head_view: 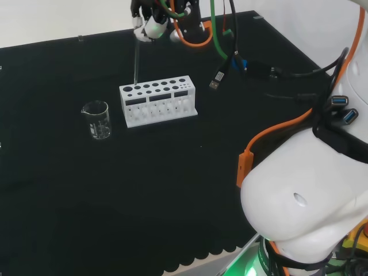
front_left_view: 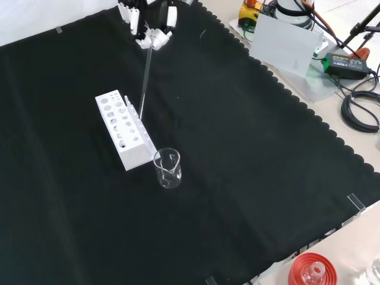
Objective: Stir in the beaker to the left of the white test tube rack with the glass rod.
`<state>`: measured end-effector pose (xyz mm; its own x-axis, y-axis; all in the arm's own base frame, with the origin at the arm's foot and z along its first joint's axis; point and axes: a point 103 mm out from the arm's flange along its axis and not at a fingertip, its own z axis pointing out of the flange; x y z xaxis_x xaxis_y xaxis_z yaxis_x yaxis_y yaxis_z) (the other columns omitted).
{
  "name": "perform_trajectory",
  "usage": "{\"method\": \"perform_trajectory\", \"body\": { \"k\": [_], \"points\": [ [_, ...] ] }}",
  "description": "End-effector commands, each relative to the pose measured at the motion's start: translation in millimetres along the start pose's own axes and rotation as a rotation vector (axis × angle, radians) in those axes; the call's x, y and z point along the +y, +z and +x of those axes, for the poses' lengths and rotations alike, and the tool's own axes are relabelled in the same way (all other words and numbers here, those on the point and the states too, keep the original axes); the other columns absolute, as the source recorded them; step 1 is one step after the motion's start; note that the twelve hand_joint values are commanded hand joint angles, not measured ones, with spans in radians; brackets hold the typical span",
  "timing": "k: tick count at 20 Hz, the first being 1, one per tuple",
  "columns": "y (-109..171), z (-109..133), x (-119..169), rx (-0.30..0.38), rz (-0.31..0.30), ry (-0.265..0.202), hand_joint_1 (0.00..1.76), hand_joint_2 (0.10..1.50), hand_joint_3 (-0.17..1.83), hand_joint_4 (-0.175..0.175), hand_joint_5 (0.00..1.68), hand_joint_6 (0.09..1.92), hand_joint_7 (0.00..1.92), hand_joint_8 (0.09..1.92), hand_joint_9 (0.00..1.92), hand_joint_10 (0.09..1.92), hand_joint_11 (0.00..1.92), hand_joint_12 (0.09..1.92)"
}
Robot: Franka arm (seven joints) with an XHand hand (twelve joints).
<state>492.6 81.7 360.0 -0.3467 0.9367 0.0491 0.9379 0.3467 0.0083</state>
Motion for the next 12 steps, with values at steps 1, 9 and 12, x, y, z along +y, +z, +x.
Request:
{"method": "perform_trajectory", "body": {
  "k": [1, 9, 12],
  "points": [
    [4, 33, 9, 0.022, -0.001, -0.048, 1.20, 0.64, 0.78, -0.175, 1.18, 0.88, 1.58, 0.61, 1.78, 0.34, 1.69, 0.55],
    [11, 53, 20, 0.027, 0.013, -0.078, 1.20, 0.64, 0.78, -0.175, 1.18, 0.88, 1.58, 0.60, 1.78, 0.34, 1.69, 0.55],
    [11, 61, 25, 0.006, 0.036, -0.084, 1.20, 0.64, 0.78, -0.175, 1.18, 0.88, 1.58, 0.60, 1.78, 0.34, 1.69, 0.55]
  ]
}}
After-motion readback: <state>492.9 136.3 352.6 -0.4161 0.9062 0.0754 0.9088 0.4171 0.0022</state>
